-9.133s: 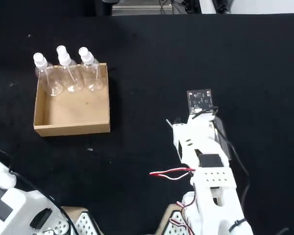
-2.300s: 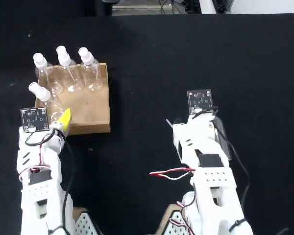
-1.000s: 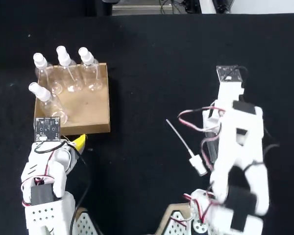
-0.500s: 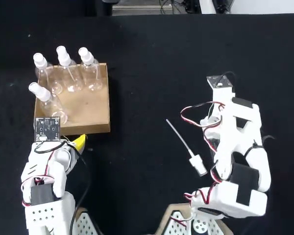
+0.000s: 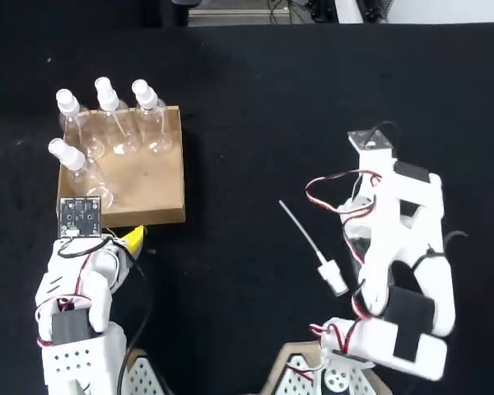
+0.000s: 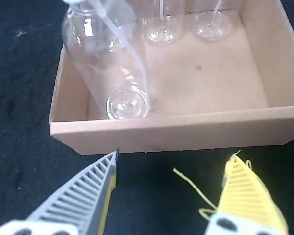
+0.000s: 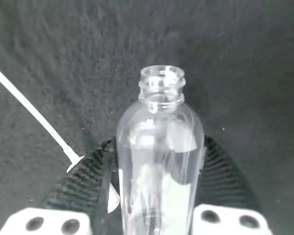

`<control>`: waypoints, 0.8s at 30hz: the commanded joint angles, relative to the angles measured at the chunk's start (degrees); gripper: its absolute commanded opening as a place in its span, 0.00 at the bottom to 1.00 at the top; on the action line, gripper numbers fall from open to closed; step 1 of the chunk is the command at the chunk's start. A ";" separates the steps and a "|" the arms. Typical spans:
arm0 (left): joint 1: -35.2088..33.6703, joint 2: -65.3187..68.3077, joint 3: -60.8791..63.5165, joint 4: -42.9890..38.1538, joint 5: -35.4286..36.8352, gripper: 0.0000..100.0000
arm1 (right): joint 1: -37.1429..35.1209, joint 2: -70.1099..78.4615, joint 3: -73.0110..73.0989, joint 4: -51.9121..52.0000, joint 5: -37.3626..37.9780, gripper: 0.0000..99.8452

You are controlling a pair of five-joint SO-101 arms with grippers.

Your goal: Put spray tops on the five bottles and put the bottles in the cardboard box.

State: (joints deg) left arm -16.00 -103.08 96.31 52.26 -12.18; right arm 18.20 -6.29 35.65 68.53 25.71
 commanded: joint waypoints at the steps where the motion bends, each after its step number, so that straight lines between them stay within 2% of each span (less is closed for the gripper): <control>1: 0.75 -0.35 1.01 0.18 0.09 0.33 | 0.26 -6.64 -3.82 5.19 -0.09 0.22; 4: 0.75 -0.35 1.01 0.18 0.09 0.33 | 0.26 -9.80 -7.60 9.14 0.00 0.28; 8: 0.75 -0.35 1.01 0.09 0.09 0.33 | -1.32 -11.38 -10.24 10.81 0.35 0.27; 13: 0.75 -0.35 1.01 0.09 0.09 0.33 | -2.99 -11.38 -6.64 10.29 0.35 0.28; 19: 0.75 -0.35 1.01 0.09 0.09 0.33 | -2.02 -11.38 1.01 0.53 0.26 0.28; 24: 0.75 -0.35 1.01 0.09 0.09 0.33 | 0.62 -11.47 1.27 -1.14 2.90 0.29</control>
State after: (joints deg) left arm -16.00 -103.08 96.31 52.26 -12.18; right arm 16.97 -14.81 37.41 69.05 26.33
